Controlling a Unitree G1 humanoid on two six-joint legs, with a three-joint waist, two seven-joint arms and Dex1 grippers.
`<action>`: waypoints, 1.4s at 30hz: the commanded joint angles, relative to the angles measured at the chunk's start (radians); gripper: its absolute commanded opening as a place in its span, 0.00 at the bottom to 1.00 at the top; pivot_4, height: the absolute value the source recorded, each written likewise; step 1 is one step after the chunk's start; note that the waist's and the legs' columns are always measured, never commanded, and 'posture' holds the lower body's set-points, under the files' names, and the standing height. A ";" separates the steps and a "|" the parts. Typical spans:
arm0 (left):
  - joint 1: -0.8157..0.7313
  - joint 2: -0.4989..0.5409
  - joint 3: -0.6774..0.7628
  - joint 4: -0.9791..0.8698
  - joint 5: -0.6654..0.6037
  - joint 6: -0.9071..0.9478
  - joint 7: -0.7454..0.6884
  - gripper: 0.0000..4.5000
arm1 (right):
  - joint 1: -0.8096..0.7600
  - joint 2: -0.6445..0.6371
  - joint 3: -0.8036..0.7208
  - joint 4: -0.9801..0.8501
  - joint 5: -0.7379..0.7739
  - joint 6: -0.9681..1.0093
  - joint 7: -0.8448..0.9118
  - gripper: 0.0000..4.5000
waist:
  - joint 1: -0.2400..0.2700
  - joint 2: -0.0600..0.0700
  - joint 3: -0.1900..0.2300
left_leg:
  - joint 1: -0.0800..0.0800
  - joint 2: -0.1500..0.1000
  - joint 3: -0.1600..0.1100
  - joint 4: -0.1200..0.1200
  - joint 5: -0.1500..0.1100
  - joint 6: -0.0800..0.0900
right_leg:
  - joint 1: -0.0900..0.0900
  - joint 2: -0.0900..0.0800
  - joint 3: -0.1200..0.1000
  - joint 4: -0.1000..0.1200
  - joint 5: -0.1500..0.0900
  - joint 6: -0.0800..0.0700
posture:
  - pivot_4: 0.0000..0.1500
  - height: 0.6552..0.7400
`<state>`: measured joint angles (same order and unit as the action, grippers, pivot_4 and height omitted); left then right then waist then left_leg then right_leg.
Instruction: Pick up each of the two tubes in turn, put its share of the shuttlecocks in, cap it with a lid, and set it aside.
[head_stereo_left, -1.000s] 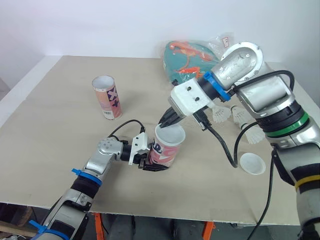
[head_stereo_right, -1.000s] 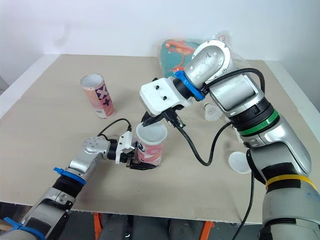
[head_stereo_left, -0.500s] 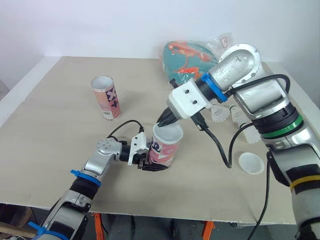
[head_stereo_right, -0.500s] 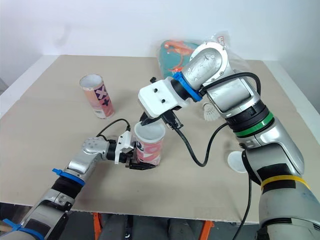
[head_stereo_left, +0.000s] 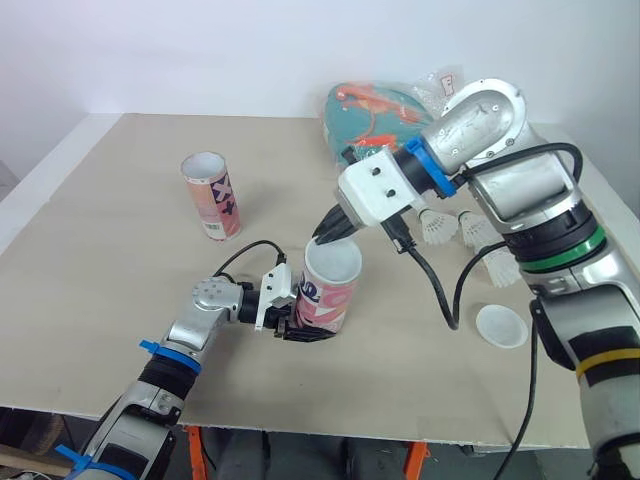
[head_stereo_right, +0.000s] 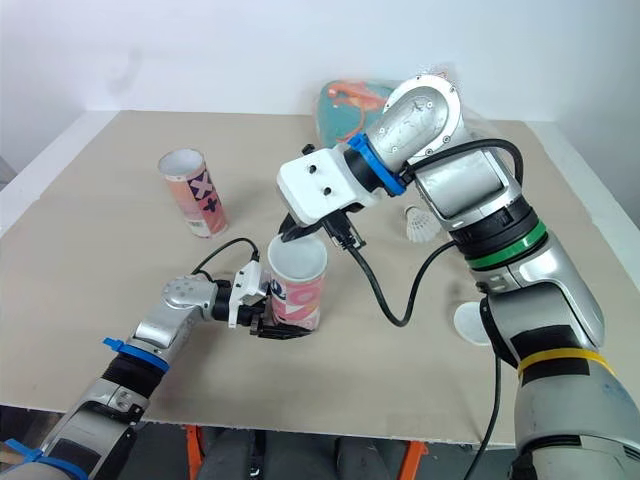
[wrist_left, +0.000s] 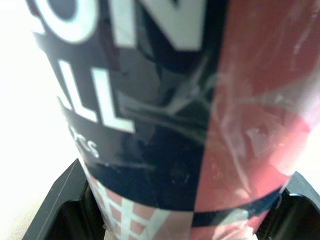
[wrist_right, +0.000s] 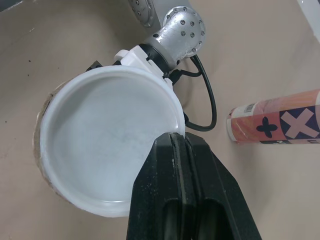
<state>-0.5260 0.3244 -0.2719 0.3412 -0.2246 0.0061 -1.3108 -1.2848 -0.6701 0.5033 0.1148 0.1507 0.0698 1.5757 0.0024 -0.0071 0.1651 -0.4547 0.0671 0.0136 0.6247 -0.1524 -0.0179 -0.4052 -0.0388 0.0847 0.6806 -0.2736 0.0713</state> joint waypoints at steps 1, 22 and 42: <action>0.031 0.017 -0.031 0.027 0.026 0.026 -0.015 0.70 | -0.003 -0.051 -0.008 -0.059 0.029 -0.002 0.039 0.02 | 0.000 0.000 0.000 | 0.000 0.000 0.000 0.000 0.000 0.000 | 0.000 0.000 0.000 0.000 0.000 0.000 | 1.00 1.00; 0.057 0.023 -0.025 -0.003 0.021 0.043 0.004 0.70 | 0.058 -0.066 0.057 -0.104 0.060 -0.011 0.039 0.12 | 0.001 -0.001 -0.001 | 0.000 0.000 0.000 -0.002 0.000 0.000 | 0.000 0.000 -0.001 0.000 -0.003 0.000 | 1.00 1.00; 0.041 0.014 -0.032 0.022 0.023 0.022 0.000 0.70 | 0.029 -0.092 -0.132 -0.098 0.271 0.327 0.039 0.69 | 0.000 -0.003 -0.002 | 0.003 0.000 0.000 -0.003 0.000 0.000 | 0.001 0.000 0.000 0.000 -0.003 -0.002 | 1.00 1.00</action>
<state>-0.5077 0.3272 -0.2760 0.3210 -0.2264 0.0065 -1.3014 -1.2486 -0.7501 0.3876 0.0519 0.3874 0.3912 1.5741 0.0028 -0.0097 0.1636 -0.4522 0.0673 0.0133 0.6217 -0.1528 -0.0177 -0.4040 -0.0389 0.0843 0.6811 -0.2766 0.0695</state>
